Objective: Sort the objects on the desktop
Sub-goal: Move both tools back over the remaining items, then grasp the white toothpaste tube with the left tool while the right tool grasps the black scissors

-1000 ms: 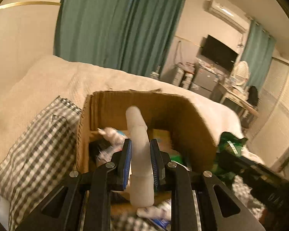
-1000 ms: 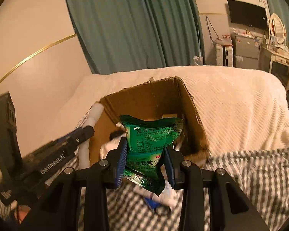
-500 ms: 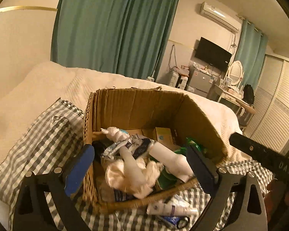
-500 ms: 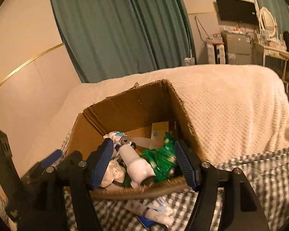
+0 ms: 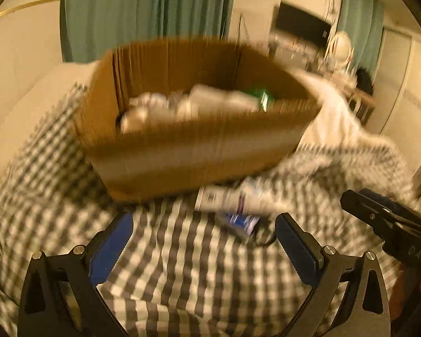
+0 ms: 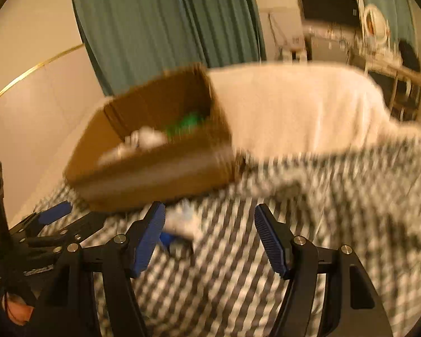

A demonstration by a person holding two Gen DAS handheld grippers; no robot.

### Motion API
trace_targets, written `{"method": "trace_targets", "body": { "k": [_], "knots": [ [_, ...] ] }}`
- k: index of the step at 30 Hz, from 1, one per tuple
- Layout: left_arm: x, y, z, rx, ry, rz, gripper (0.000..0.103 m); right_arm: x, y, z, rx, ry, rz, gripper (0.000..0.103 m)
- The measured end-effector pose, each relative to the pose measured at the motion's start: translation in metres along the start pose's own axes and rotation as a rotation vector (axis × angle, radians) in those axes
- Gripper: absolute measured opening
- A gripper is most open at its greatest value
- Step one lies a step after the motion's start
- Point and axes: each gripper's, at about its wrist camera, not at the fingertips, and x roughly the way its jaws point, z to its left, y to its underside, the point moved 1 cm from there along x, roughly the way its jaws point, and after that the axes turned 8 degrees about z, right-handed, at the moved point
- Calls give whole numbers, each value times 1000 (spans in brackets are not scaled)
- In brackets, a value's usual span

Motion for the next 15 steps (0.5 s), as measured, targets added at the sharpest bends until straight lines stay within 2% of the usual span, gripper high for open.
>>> {"method": "trace_targets", "body": {
  "k": [4, 7, 11, 15],
  "knots": [
    [33, 7, 3, -17, -84, 110, 103, 38, 18, 3, -36, 33, 110, 66],
    [47, 9, 11, -44, -117, 169, 103, 61, 21, 13, -83, 41, 164, 58],
    [47, 11, 21, -88, -94, 175, 103, 94, 21, 26, -118, 13, 233, 46],
    [46, 13, 24, -93, -94, 178, 103, 109, 22, 28, -129, 2, 255, 32]
  ]
}}
